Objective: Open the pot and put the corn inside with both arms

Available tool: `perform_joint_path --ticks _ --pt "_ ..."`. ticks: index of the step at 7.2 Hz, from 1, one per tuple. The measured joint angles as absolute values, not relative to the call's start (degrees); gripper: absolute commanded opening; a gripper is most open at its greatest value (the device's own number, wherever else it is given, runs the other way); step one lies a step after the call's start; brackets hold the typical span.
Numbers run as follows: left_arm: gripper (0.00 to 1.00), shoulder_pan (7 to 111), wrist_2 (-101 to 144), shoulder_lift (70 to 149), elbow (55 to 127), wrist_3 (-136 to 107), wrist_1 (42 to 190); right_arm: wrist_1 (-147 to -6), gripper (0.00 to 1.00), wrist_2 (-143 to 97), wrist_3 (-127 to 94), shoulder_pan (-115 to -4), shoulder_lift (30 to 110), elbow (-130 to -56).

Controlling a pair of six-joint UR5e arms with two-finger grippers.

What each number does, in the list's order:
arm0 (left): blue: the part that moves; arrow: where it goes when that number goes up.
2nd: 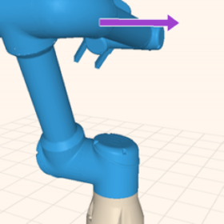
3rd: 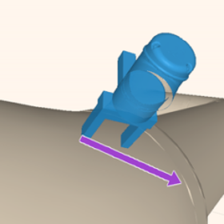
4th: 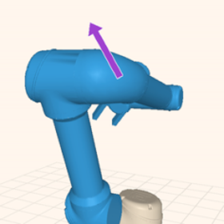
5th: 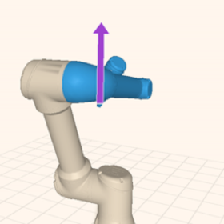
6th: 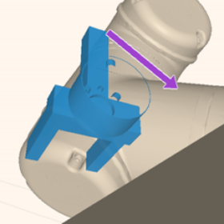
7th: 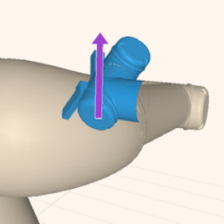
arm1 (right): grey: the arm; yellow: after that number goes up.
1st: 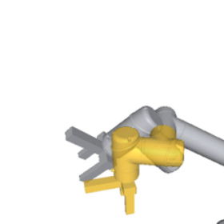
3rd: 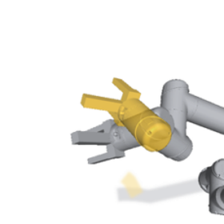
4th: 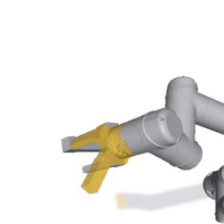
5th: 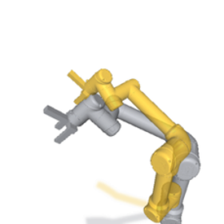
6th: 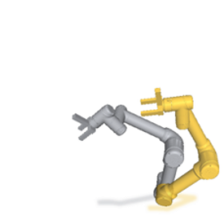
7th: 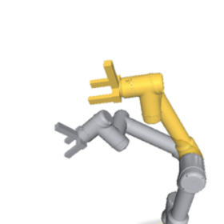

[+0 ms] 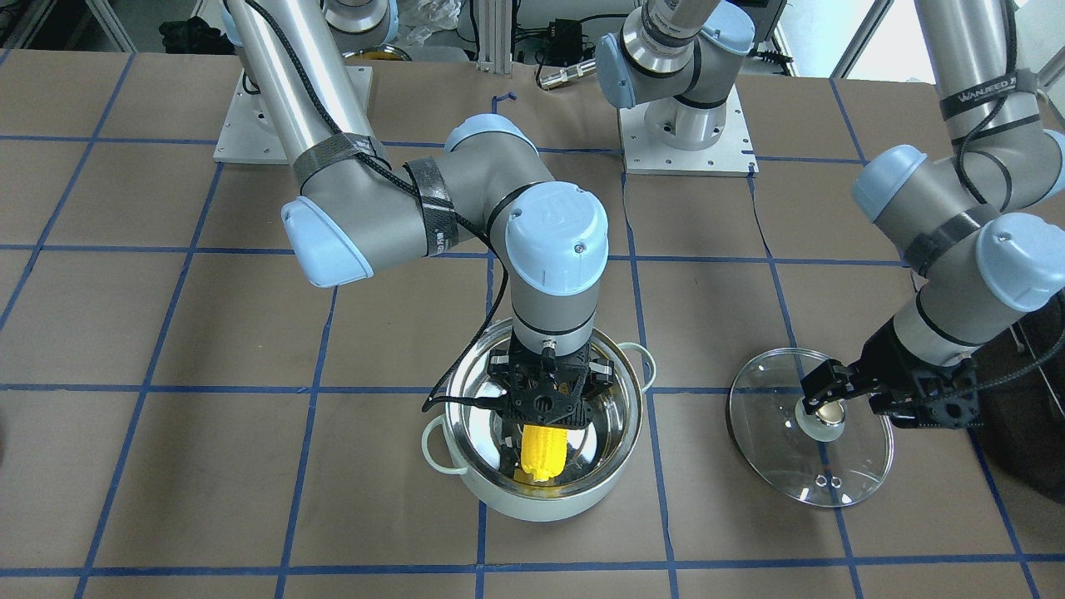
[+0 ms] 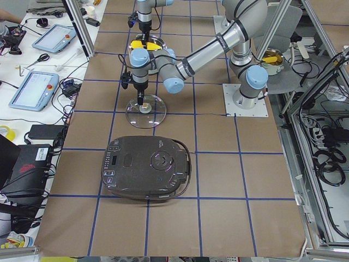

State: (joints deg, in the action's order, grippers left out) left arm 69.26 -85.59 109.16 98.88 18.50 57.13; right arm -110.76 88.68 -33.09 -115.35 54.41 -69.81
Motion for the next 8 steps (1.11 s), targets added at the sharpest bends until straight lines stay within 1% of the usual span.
perform_joint_path --ticks 3,5,6,8 --pt "1.0 72.49 -83.93 102.81 97.05 10.94 64.73 -111.05 1.0 88.55 -33.02 -115.3 55.57 -70.36" --pt "1.0 76.56 -83.85 98.55 94.02 4.0 72.06 -110.98 1.0 88.57 -32.75 -114.65 56.4 -70.3" --pt "1.0 78.8 -83.85 96.46 92.24 0.46 76.21 -110.41 1.0 88.57 -31.9 -112.79 58.61 -70.61" --pt "1.0 83.49 -84.44 92.6 90.62 -4.88 81.28 -105.82 1.0 88.43 -27.94 -105.71 64.54 -72.52"
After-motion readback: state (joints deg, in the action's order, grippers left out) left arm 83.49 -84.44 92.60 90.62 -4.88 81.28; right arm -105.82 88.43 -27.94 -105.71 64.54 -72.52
